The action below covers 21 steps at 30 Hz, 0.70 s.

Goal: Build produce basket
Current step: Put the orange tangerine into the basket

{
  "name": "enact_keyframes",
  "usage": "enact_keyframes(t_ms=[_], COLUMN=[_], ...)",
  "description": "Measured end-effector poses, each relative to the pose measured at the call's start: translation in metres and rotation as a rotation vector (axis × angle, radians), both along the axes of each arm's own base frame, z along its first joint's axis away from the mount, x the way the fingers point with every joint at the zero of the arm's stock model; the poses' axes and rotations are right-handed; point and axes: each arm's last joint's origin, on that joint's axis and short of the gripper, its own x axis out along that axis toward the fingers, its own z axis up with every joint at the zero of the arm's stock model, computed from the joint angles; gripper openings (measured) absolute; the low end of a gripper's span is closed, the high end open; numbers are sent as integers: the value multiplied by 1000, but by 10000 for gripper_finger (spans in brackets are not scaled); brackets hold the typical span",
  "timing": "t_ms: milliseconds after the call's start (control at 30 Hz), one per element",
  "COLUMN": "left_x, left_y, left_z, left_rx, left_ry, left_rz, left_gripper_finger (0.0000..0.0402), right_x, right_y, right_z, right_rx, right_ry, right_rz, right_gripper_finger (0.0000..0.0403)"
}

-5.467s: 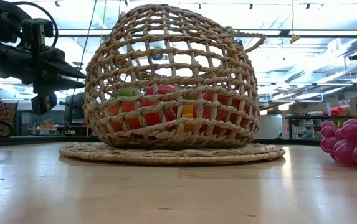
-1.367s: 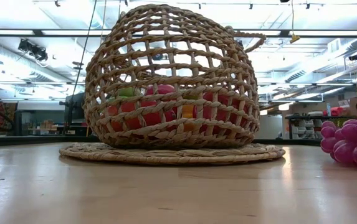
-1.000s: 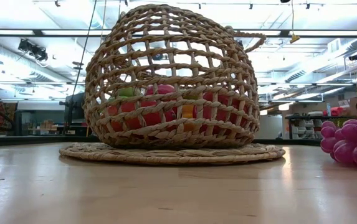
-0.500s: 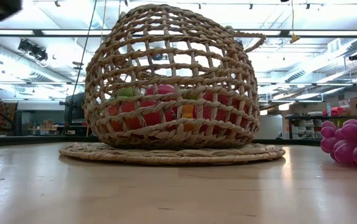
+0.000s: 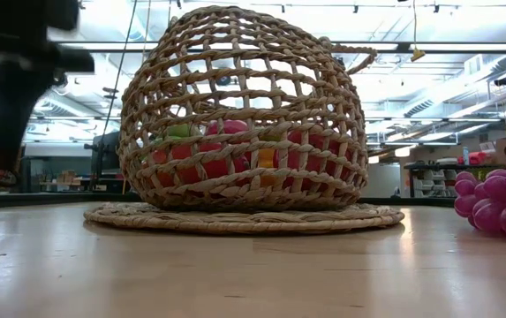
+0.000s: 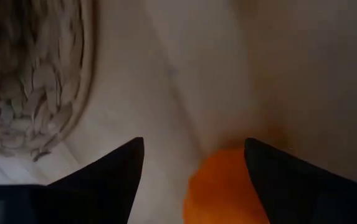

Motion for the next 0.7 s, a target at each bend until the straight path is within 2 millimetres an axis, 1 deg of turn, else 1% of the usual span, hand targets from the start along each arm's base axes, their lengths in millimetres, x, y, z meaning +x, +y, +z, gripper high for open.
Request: enact_keyframes(t_ms=[100,200,333,467,533,633,700], left_x=[2,10,18,17,14,8,3], left_y=[15,26,37,51,57,59,57], left_z=[-10,-9,7,28,39,47,48], left_rx=[29,20,-74,-242,-315,-347,-353], left_ry=[40,34,-19,29,58,84,139], left_rz=[18,26,82,206,296,398,434], left_gripper_finger=[277,268,254,241,237,243,262], right_x=[0,0,0,0,0,0,0], right_y=[0,0,0,0,0,0,0], right_z=[0,0,0,0,0,0,0], right_rx=[0,15,19,17,16,13,7], right_ry=[-1,-1,-2,-1,-2,-1,-1], right_rz=[0,1,4,5,5,5,4], right_gripper_finger=[348,348,348,348,348,348,348])
